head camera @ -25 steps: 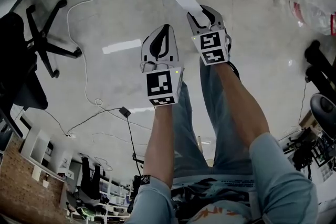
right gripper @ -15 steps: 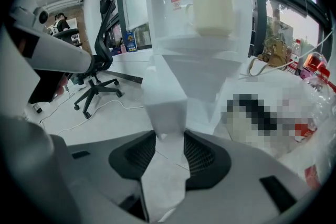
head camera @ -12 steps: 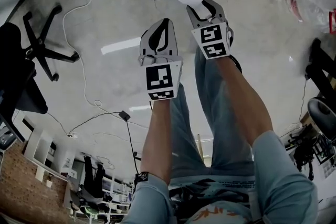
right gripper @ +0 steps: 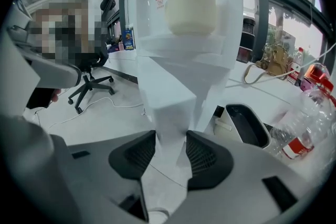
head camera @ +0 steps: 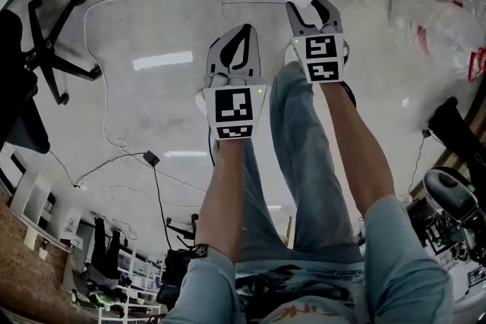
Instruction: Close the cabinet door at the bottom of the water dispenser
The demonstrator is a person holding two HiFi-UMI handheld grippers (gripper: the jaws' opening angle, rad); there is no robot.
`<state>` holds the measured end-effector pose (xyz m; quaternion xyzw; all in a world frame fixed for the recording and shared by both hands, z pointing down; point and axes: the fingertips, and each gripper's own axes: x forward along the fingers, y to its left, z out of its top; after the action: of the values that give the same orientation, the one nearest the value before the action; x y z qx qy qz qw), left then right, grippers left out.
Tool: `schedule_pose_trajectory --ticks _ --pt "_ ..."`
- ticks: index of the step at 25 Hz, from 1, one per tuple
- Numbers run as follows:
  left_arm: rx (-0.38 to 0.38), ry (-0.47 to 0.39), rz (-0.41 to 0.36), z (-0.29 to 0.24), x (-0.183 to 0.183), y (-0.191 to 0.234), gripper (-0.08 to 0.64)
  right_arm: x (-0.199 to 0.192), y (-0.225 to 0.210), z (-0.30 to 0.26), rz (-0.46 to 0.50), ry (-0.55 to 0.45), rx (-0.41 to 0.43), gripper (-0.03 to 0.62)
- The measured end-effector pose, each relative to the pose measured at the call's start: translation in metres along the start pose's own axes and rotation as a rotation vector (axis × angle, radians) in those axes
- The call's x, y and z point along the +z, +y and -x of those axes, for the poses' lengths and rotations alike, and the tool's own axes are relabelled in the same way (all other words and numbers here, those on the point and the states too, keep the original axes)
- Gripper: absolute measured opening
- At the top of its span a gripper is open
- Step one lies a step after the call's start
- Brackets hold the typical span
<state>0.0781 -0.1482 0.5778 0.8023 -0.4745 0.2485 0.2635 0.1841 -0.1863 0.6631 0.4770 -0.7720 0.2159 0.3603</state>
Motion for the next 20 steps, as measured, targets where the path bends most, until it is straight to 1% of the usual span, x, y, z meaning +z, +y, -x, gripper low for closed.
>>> schedule_pose_trajectory --ticks 7,13,16,20 --pt "0.005 -0.015 0.014 -0.011 0.007 0.0 0.02 0.012 -0.03 -0.014 0.012 0.003 -0.018 0.193" --pt "0.007 -0.021 0.017 -0.018 0.013 0.002 0.02 0.022 -0.049 -0.023 0.053 -0.009 -0.013 0.198" --pt "0.005 -0.019 0.01 -0.02 0.015 0.002 0.02 0.029 -0.06 -0.027 0.04 -0.019 -0.028 0.198" --pt "0.018 -0.027 0.019 -0.023 0.019 0.004 0.02 0.036 -0.077 -0.036 0.025 -0.025 -0.061 0.178"
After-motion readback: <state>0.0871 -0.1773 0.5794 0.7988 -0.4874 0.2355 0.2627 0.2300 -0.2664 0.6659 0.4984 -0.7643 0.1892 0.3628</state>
